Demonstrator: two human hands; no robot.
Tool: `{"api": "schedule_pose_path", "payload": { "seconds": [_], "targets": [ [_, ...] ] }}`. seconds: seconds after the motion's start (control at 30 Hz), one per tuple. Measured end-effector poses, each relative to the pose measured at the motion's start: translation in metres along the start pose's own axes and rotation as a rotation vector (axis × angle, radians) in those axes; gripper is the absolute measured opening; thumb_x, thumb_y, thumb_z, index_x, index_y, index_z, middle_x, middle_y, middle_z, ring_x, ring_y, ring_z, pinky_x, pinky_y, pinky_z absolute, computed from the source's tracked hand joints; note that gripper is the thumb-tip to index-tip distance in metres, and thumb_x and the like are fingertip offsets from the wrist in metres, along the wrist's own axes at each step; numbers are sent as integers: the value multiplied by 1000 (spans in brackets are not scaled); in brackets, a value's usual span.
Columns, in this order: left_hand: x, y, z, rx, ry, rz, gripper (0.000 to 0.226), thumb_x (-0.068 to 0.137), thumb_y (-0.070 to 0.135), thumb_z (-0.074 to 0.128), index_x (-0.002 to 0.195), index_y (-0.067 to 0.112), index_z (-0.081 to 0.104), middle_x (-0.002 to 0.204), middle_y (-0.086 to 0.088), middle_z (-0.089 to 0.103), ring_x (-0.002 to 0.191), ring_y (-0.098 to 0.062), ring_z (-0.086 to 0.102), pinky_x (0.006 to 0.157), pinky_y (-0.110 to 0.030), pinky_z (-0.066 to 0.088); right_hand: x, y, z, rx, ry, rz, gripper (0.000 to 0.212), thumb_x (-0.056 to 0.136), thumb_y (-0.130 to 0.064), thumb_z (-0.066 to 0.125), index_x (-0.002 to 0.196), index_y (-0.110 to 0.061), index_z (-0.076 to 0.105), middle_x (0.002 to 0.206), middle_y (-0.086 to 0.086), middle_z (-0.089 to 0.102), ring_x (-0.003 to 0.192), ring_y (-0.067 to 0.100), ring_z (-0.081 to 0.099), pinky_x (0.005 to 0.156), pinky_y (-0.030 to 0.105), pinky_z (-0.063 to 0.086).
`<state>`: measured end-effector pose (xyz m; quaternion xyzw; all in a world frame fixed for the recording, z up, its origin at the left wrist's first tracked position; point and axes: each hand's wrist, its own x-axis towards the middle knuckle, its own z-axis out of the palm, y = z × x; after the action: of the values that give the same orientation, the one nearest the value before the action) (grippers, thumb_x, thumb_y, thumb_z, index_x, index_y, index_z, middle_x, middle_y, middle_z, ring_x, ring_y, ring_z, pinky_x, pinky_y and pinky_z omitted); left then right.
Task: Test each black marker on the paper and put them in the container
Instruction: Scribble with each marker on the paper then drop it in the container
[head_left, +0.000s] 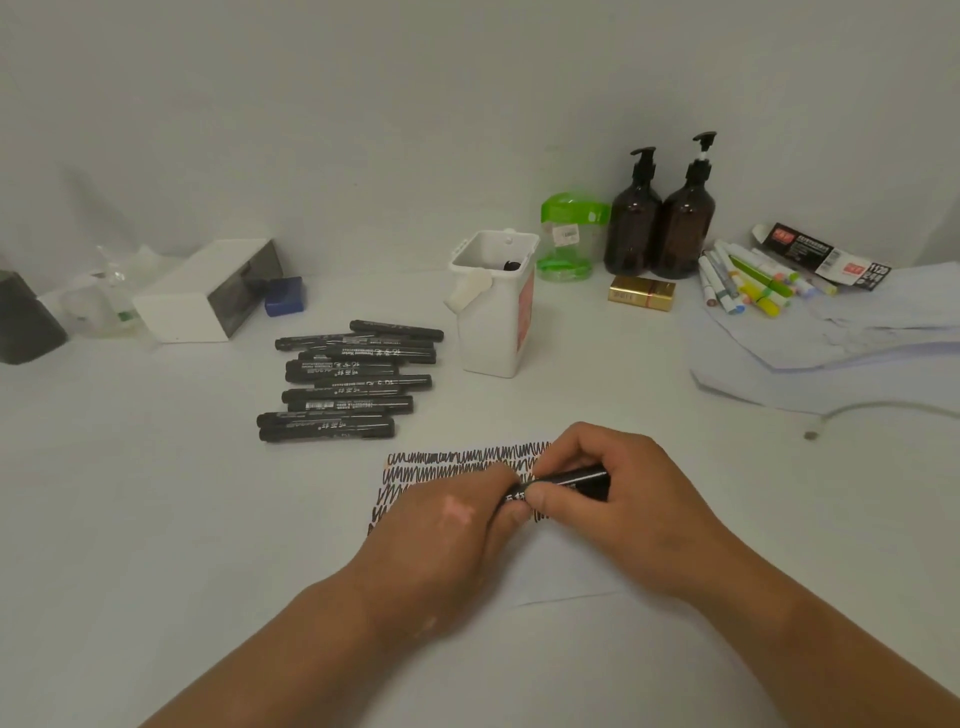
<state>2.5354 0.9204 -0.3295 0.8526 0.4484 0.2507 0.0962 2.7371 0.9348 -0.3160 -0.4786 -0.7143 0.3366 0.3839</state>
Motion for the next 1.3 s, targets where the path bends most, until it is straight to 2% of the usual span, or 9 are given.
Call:
{"api": "schedule_pose_path", "payload": {
  "seconds": [0.17,0.37,0.53,0.63,0.77,0.87,1.03,1.13,1.3],
  "targets": [
    [1,5,-3,19,64,22,42,100,53,30,91,20,56,68,8,55,57,-18,48,54,-27,25,-1,-5,5,285,-22,140,13,79,-29,86,80,-23,75,54,-4,64,44,10,51,46,22,42],
    [-3,9,-5,17,88,-16,27,100,56,33,93,34,48,55,14,35,50,-13,33,50,-26,21,-1,-12,0,168,-54,73,11,82,-27,85,77,-28,76,60,-5,69,48,1,55,50,15,42],
    [-4,10,-8,31,98,-9,23,99,57,36,91,36,41,54,11,36,46,-12,32,45,-28,27,-2,-15,-3,111,-25,9,13,73,-43,81,79,-33,76,73,-3,74,68,15,69,63,28,54],
    [-1,8,-7,23,122,-29,29,98,59,36,91,34,46,56,11,38,48,-14,34,45,-30,34,-2,-14,0,150,-12,2,16,70,-42,82,79,-32,75,70,-5,73,61,10,66,56,22,51],
    [4,8,-5,-62,140,-83,45,96,63,35,101,29,64,64,9,56,55,-13,47,55,-35,46,1,-10,-1,448,-24,92,25,63,-36,86,81,-22,75,61,1,66,50,11,54,49,20,44],
    [4,7,-2,-99,149,-86,44,95,63,40,104,27,64,68,8,59,58,-12,51,57,-35,47,1,-5,0,451,-99,123,27,64,-37,84,80,-19,72,60,2,60,52,16,51,47,26,42],
    [3,-1,-1,-66,63,-190,74,73,82,52,132,37,45,77,17,46,74,-4,46,68,-20,37,11,4,-14,683,158,212,16,62,-24,75,66,-18,61,51,2,43,45,16,37,40,23,29],
    [1,-7,1,86,-87,-185,90,68,89,54,144,43,39,99,21,43,99,-6,47,88,-21,39,11,14,-29,696,184,275,18,72,-21,62,81,-13,76,58,11,57,49,21,51,40,26,39],
    [-2,-14,-2,138,-136,-227,92,64,93,51,143,46,44,105,17,45,103,-7,45,94,-25,42,10,13,-23,641,117,363,22,73,-23,66,86,-12,80,72,18,71,59,27,66,51,31,53]
  ]
}}
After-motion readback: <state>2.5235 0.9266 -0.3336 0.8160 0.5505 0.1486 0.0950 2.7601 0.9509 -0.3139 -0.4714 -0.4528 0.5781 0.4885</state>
